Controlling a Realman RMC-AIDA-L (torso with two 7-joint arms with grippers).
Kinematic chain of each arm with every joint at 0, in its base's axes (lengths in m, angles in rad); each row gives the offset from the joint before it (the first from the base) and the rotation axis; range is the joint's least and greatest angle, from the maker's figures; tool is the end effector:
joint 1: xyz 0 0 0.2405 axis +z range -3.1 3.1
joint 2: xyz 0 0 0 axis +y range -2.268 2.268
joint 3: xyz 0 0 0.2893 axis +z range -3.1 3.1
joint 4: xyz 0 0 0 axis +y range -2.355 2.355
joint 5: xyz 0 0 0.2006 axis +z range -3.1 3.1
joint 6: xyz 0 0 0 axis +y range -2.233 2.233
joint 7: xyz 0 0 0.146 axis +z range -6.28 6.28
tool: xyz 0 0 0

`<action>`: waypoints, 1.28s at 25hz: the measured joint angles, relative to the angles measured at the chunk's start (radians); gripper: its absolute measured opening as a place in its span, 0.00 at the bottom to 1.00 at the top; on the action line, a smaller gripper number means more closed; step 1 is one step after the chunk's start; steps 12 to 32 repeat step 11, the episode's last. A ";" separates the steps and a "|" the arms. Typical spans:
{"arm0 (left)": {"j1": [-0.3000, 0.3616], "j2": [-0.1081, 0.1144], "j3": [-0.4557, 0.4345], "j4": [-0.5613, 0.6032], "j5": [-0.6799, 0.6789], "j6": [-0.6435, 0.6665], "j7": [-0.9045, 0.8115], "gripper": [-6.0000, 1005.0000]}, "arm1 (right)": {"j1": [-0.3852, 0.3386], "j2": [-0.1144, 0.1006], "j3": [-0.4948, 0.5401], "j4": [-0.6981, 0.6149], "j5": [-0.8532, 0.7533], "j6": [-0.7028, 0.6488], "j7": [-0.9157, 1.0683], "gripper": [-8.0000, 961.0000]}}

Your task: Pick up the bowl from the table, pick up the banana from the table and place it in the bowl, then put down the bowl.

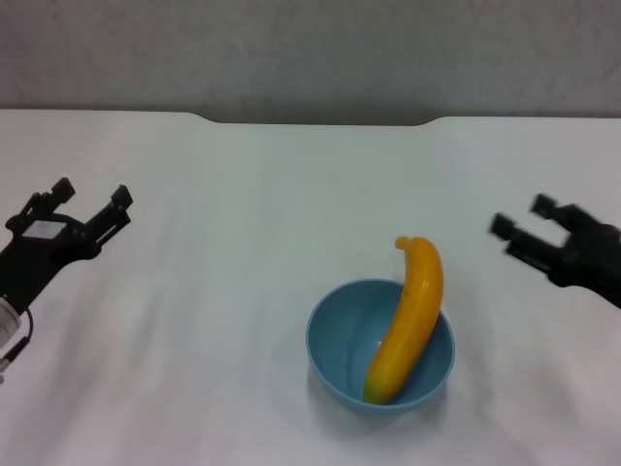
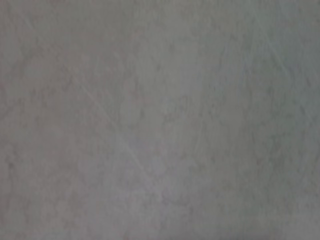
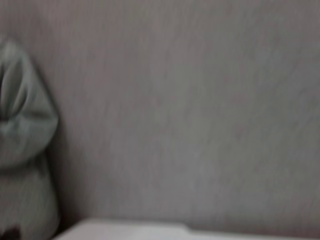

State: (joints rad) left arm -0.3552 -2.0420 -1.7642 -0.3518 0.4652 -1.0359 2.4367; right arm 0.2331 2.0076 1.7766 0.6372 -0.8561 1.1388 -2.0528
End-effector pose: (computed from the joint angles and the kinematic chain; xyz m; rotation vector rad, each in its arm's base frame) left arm -0.3458 0.3493 -0.0055 -1.8180 -0.6899 -0.8431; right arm 0.3178 0.3234 0.0039 -2.1064 0.6835 0.9752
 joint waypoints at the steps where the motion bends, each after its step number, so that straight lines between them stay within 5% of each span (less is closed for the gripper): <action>1: -0.002 -0.002 0.005 0.003 0.002 0.001 0.003 0.89 | 0.001 0.001 0.002 -0.043 0.048 0.033 -0.052 0.90; 11: -0.004 -0.003 0.024 0.039 -0.022 0.043 0.022 0.89 | 0.073 0.012 -0.009 -0.371 0.248 0.117 -0.292 0.90; 32: -0.004 -0.003 0.024 0.039 -0.022 0.043 0.022 0.89 | 0.073 0.012 -0.009 -0.371 0.248 0.117 -0.292 0.90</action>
